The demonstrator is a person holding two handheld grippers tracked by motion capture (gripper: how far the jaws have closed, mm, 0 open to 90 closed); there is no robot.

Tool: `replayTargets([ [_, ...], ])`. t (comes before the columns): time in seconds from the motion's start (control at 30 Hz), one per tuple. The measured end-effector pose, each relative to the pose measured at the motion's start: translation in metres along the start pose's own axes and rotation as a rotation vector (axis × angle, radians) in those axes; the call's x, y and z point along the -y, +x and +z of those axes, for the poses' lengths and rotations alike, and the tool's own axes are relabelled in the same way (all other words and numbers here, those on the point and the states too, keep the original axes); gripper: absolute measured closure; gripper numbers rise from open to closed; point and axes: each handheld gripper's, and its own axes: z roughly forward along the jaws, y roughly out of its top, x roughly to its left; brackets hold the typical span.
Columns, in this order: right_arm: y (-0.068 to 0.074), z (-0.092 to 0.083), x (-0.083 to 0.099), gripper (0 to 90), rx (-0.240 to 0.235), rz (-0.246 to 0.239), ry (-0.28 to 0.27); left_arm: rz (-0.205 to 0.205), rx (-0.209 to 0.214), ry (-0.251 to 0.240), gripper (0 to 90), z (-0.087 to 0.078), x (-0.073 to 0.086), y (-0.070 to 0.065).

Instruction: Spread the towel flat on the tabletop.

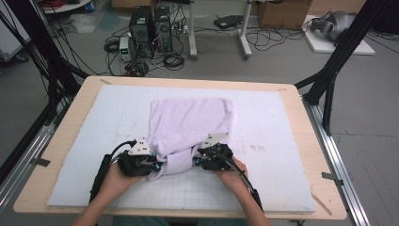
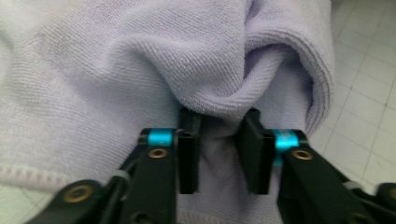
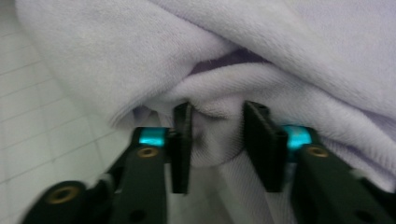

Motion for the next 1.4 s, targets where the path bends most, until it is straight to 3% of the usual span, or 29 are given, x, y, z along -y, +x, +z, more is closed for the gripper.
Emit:
replayTargets([
  [0.07, -0.001, 0.0, 0.0, 81.2, -0.001, -0.009, -0.008, -0.01, 0.005, -0.012, 83.6, -0.004, 0.0, 0.002],
  [0.17, -0.008, -0.012, 0.002, 83.1, -0.055, 0.031, -0.04, -0.034, -0.012, -0.073, 86.0, -0.017, -0.001, 0.004],
  [0.33, -0.013, -0.046, 0.001, 83.6, -0.087, 0.024, -0.094, -0.042, -0.043, -0.151, 86.2, -0.042, -0.015, 0.007],
  [0.57, -0.017, -0.102, -0.003, 83.7, -0.056, -0.015, -0.128, -0.053, -0.068, -0.243, 86.2, -0.076, -0.035, 0.012],
  [0.7, -0.024, -0.133, -0.008, 83.8, -0.026, -0.025, -0.133, -0.056, -0.09, -0.261, 86.2, -0.086, -0.041, 0.016],
  [0.8, -0.032, -0.15, -0.009, 83.8, 0.008, -0.019, -0.132, -0.065, -0.106, -0.238, 86.2, -0.083, -0.041, 0.023],
  [0.9, -0.045, -0.148, -0.002, 83.8, 0.022, 0.008, -0.096, -0.056, -0.136, -0.172, 86.1, -0.065, -0.041, 0.03],
  [1.03, -0.065, -0.119, 0.014, 83.8, 0.033, 0.083, -0.028, -0.057, -0.16, -0.067, 86.1, -0.025, -0.041, 0.044],
  [1.2, -0.088, -0.08, 0.027, 82.9, 0.052, 0.178, 0.01, -0.126, -0.132, 0.012, 83.9, 0.013, -0.034, 0.067],
  [1.3, -0.095, -0.068, 0.031, 72.7, 0.038, 0.224, 0.023, -0.145, -0.13, 0.008, 71.1, 0.012, -0.034, 0.07],
  [1.4, -0.093, -0.075, 0.03, 63.8, 0.046, 0.217, -0.023, -0.159, -0.135, -0.055, 59.2, -0.005, -0.035, 0.068],
])
